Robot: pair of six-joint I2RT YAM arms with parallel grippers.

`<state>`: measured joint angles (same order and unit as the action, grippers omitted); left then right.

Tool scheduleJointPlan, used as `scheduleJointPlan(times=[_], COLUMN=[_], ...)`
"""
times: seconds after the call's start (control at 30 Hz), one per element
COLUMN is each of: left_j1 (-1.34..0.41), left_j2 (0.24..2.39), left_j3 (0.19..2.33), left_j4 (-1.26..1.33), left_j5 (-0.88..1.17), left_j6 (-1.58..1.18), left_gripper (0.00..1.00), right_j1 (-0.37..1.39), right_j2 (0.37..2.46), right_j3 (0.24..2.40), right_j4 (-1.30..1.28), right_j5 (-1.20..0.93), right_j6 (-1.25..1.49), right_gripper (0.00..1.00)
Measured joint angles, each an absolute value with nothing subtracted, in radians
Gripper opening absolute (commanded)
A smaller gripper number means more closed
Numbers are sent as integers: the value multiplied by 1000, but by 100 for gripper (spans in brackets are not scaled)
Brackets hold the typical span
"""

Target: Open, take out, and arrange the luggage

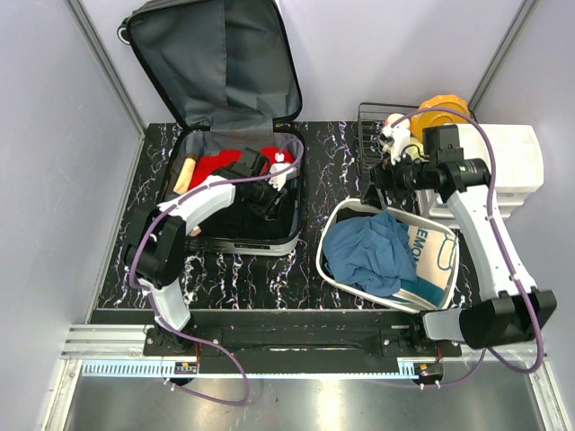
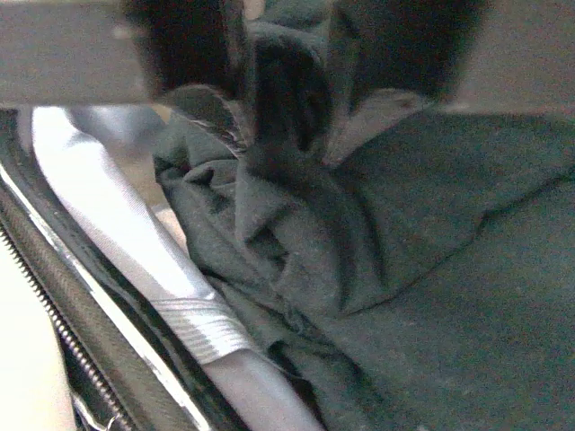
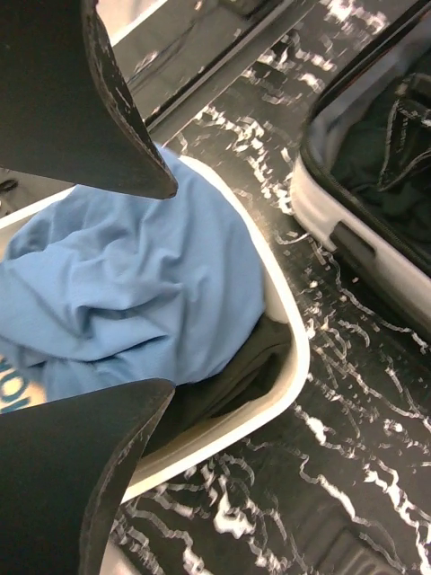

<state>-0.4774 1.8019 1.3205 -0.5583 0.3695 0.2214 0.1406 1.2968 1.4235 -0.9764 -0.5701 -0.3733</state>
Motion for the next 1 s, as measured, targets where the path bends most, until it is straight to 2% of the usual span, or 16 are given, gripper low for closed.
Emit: scheduleJointPlan(times=[0.07,0.1,0.27,0.37,0.57,1.0], left_j1=[-458,-445,-326,-240,-111,-60], left_j2=[1790,1779,1675,1604,1570,1575], left_j3=[1307,1299,1261,1243,1226,1203], left_j4=[-544,-545,-572,-585,-609,-619], left_j5=[383,401,523,586,680,807], left_j6=[223,223,236,251,284,292], left_gripper=[2,0,0,0,0,0], right_j1=[146,150,229,310,470,577], right_j2=[1351,1380,1499,1557,1735,1961], right_j3=[1444,1448,1448,1465,1599,1715], right_j4=[-944,-920,-776,-693,-593,-544], right_j5=[-596,-607,-638,-586,-507,-463], right_j6=[-311,-276,-60,81,300,581], right_gripper=[88,88,89,89,90,100])
